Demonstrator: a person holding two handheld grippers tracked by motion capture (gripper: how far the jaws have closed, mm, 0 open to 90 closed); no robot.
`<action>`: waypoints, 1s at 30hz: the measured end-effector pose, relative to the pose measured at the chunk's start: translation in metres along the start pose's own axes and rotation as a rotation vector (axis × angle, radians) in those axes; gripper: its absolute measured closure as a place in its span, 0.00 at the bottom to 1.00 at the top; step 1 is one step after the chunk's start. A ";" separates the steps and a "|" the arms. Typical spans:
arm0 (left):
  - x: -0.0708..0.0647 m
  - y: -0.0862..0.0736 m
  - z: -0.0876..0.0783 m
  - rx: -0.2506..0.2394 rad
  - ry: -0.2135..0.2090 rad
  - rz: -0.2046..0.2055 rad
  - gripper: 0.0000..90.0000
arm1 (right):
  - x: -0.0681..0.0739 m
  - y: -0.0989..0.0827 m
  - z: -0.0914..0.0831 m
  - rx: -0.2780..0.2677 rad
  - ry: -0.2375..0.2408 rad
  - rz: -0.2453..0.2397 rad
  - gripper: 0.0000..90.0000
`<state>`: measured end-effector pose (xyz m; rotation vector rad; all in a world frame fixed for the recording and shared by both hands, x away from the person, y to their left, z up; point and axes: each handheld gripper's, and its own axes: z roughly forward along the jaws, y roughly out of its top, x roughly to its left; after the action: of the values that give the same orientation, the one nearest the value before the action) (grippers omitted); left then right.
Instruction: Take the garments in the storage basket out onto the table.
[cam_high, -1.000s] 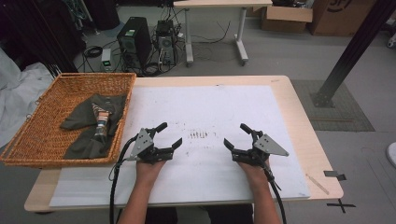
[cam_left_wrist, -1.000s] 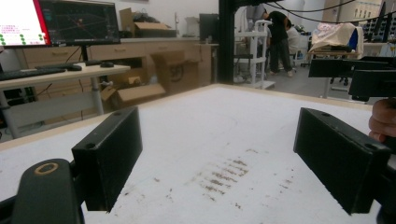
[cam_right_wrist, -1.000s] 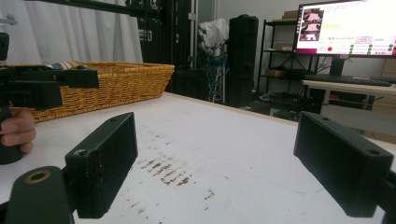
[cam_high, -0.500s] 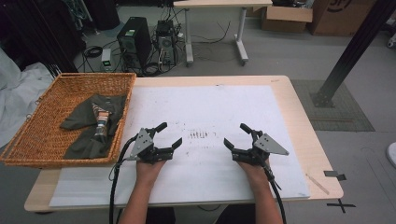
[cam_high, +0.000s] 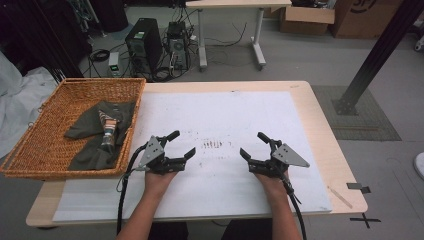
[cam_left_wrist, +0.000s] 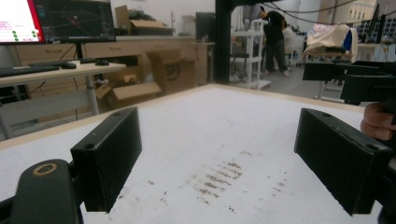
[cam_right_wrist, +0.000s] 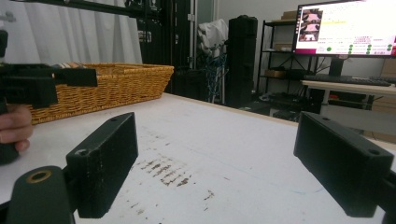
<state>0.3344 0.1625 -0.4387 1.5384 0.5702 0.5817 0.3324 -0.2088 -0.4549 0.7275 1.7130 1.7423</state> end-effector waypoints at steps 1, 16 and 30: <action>0.000 0.008 -0.001 -0.008 -0.010 -0.001 0.17 | 0.000 0.000 0.000 -0.001 0.001 0.003 0.15; 0.020 0.092 -0.033 0.022 -0.163 -0.071 0.17 | -0.001 0.000 0.000 0.000 0.002 0.008 0.15; 0.071 0.119 -0.097 0.056 -0.144 -0.067 0.17 | 0.000 0.000 0.000 0.000 0.000 0.002 0.15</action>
<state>0.3232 0.2766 -0.3149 1.5927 0.5297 0.4031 0.3326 -0.2089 -0.4549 0.7293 1.7135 1.7437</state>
